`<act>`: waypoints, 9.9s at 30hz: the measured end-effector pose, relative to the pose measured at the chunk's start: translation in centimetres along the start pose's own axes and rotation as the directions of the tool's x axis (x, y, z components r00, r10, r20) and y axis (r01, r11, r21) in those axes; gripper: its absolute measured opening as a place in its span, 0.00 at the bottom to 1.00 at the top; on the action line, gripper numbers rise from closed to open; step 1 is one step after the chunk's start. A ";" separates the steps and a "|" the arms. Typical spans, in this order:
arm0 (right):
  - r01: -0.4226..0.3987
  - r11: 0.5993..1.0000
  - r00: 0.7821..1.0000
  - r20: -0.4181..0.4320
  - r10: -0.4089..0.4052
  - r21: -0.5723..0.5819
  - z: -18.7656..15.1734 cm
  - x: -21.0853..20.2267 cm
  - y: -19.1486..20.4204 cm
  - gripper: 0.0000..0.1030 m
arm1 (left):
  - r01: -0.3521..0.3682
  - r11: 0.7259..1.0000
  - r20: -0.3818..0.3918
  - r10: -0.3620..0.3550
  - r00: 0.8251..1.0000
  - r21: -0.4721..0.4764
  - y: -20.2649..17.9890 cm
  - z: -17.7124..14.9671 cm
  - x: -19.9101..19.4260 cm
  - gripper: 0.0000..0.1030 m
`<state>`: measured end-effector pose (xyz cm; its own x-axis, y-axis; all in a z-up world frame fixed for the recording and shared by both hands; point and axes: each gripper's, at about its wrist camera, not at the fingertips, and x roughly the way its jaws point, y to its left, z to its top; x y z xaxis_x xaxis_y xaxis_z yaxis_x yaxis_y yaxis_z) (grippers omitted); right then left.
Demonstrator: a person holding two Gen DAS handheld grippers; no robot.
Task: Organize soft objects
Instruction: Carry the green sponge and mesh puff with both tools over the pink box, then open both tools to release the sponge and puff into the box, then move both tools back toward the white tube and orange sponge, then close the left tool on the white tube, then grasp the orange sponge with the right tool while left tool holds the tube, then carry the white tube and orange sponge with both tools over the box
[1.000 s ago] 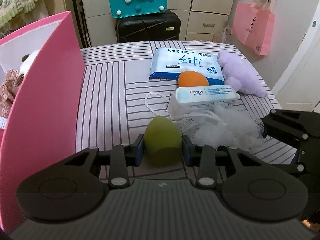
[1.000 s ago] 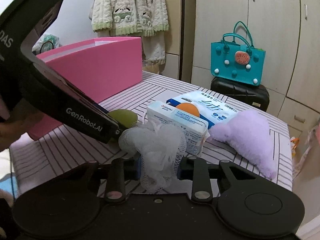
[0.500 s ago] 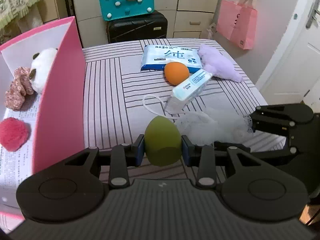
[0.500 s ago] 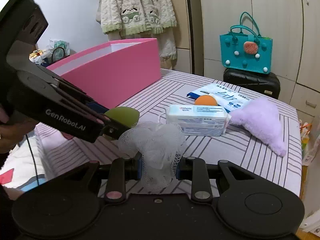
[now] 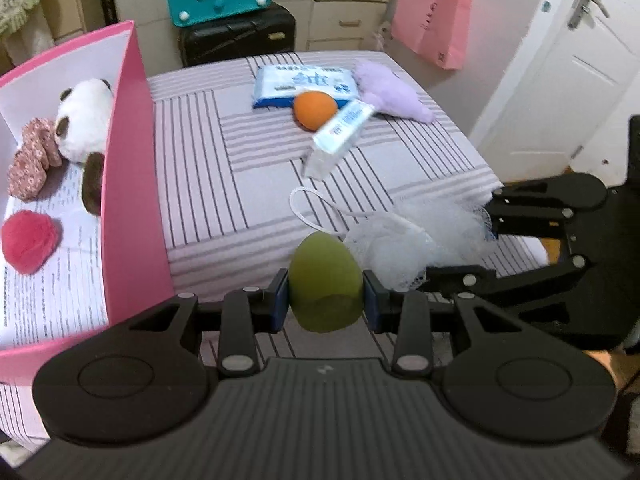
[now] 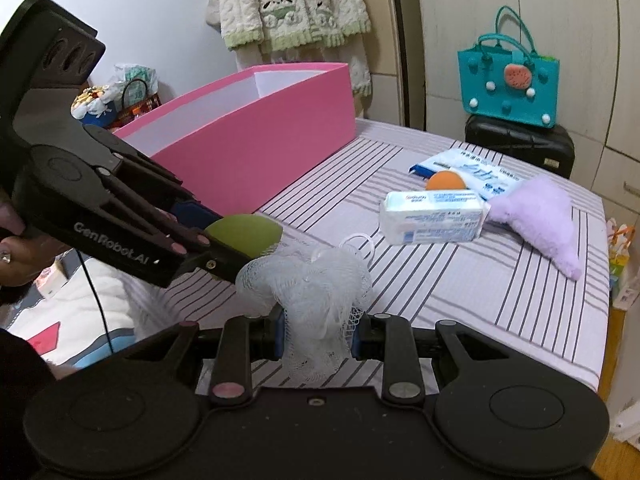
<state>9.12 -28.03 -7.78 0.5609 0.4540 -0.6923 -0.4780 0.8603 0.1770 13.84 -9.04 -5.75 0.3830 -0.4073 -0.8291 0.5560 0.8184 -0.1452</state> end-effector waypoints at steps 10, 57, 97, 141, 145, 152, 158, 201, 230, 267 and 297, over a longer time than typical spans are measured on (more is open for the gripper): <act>-0.043 0.998 0.996 -0.084 0.040 -0.037 1.8 -2.8 2.3 0.32 | 0.062 0.997 -0.080 -0.058 0.995 0.048 -0.2 -0.8 -3.1 0.35; -0.218 0.957 0.975 -0.007 0.221 -0.189 21.8 6.0 7.6 0.34 | -0.155 0.974 0.075 0.169 0.983 -0.163 18.5 2.8 -8.9 0.36; -0.098 0.828 0.983 -0.181 -0.004 -0.551 21.5 12.2 10.2 0.67 | -0.149 0.960 -0.023 0.148 0.989 -0.238 21.3 6.7 -2.5 0.55; -0.087 0.951 0.994 0.038 0.103 -0.297 12.3 -8.5 11.6 0.71 | -0.176 0.984 0.097 0.174 0.980 0.016 6.4 -1.9 -17.8 0.80; -0.058 0.961 0.996 0.055 0.075 -0.269 10.7 -9.6 10.4 0.72 | -0.155 0.986 0.108 0.148 0.983 0.060 4.4 -2.0 -17.4 0.82; -0.021 0.974 0.999 0.044 0.032 -0.226 7.9 -9.6 8.3 0.74 | -0.105 0.983 0.087 0.092 0.992 0.152 1.8 -0.7 -14.3 0.82; 0.000 0.977 0.999 0.038 0.008 -0.215 5.8 -8.7 6.3 0.74 | -0.018 0.982 0.066 0.006 0.998 0.186 0.3 1.7 -10.8 0.82; 0.131 0.976 0.986 0.127 -0.110 -0.173 1.1 2.6 -9.5 0.77 | -0.215 0.956 0.284 0.153 0.946 0.198 -3.5 5.8 10.5 0.45; 0.083 0.991 0.993 0.091 -0.073 -0.108 6.9 7.5 -9.0 0.64 | -0.190 0.977 0.283 0.210 0.936 -0.098 1.3 3.0 6.6 0.17; 0.061 0.993 0.998 -0.002 -0.061 0.102 1.0 2.2 -3.1 0.41 | -0.037 0.999 0.197 0.031 0.980 0.027 -0.5 -1.4 2.1 0.18; -0.069 0.997 0.996 -0.064 0.066 -0.039 7.0 -4.5 7.6 0.41 | 0.049 0.994 0.159 -0.064 0.985 0.094 2.4 -3.7 -13.1 0.18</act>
<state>7.76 -21.93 1.57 0.4837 0.4944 -0.7222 -0.5412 0.8175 0.1971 7.41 -0.21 2.74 0.4595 -0.5179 -0.7216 0.6412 0.7556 -0.1340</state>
